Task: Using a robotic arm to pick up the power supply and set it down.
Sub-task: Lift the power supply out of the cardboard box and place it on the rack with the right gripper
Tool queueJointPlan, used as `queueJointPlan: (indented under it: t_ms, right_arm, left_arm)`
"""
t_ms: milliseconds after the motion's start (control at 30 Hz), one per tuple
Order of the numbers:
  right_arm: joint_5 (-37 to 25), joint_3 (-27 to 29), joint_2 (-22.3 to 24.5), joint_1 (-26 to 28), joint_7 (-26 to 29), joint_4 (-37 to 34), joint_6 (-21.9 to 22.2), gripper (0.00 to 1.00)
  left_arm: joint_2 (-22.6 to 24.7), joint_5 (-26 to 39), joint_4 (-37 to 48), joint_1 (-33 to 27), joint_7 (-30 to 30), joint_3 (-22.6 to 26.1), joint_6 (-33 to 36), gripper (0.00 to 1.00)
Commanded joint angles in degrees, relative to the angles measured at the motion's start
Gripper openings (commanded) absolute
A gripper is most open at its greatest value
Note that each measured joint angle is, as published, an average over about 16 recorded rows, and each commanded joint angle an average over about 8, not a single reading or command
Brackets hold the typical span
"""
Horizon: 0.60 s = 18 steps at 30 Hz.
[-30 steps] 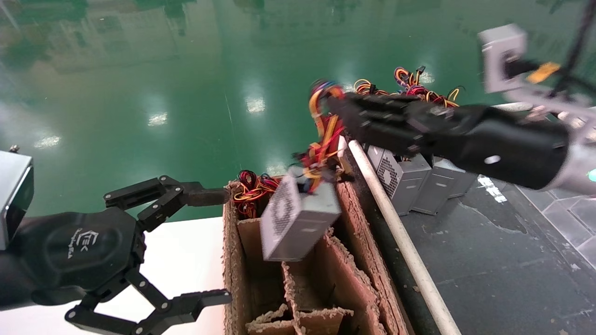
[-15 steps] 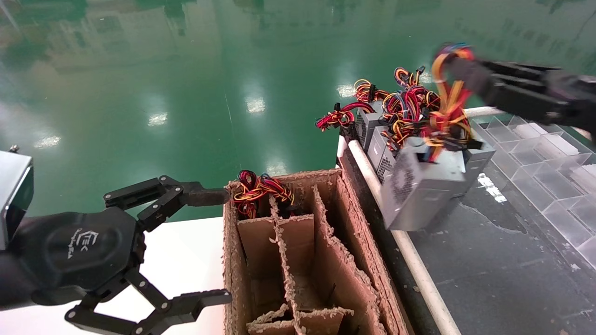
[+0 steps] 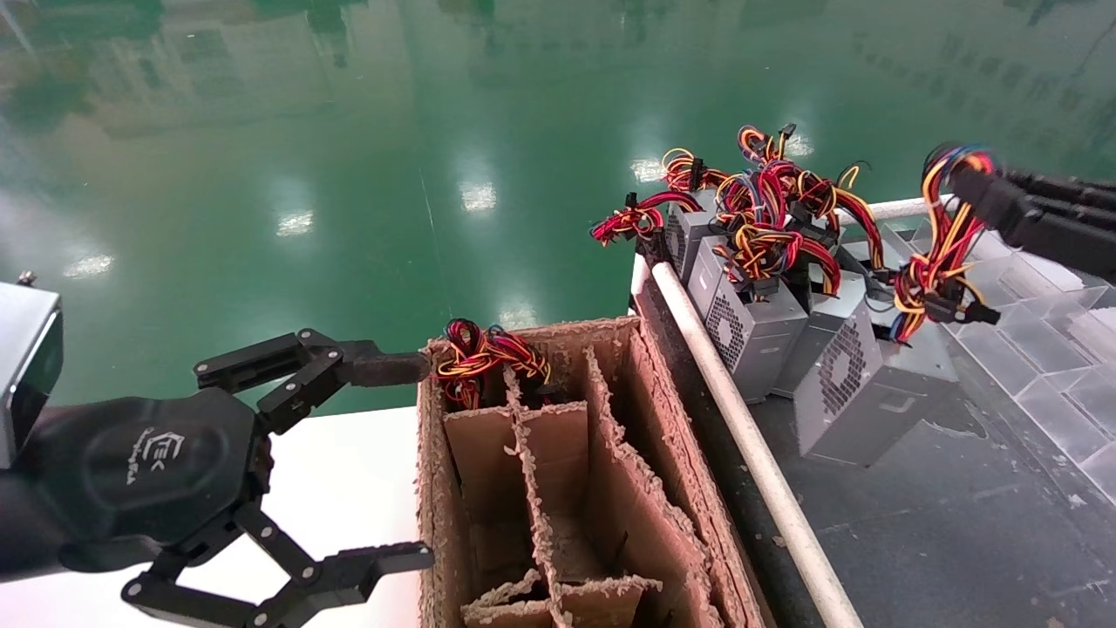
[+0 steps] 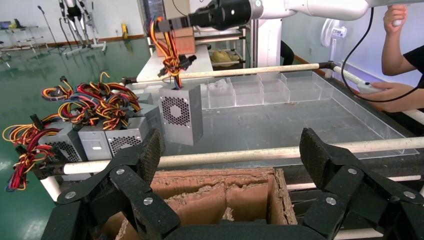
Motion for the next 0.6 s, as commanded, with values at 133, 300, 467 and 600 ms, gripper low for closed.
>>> queueJointPlan:
  t_ms: [133, 300, 467, 600]
  right_arm:
    - [-1.18, -1.3, -1.52, 0.31, -1.37, -2.37, 0.22, 0.0]
    - [-2.93, -2.67, -4.73, 1.51, -2.84, -4.93, 1.23, 0.0]
    - [-4.67, -3.85, -8.09, 2.76, -4.33, -8.02, 2.17, 0.0]
    - [-5.69, -4.53, -10.07, 3.44, -5.35, -10.25, 2.48, 0.0]
  left_arm:
    - [0.0, 0.0, 0.0, 0.0, 0.0, 0.01, 0.0, 1.0]
    - [0.0, -0.01, 0.0, 0.0, 0.01, 0.01, 0.0, 1.0]
    - [-0.01, -0.01, 0.0, 0.0, 0.01, 0.02, -0.01, 1.0]
    - [-0.01, -0.02, 0.0, -0.01, 0.01, 0.02, -0.01, 1.0]
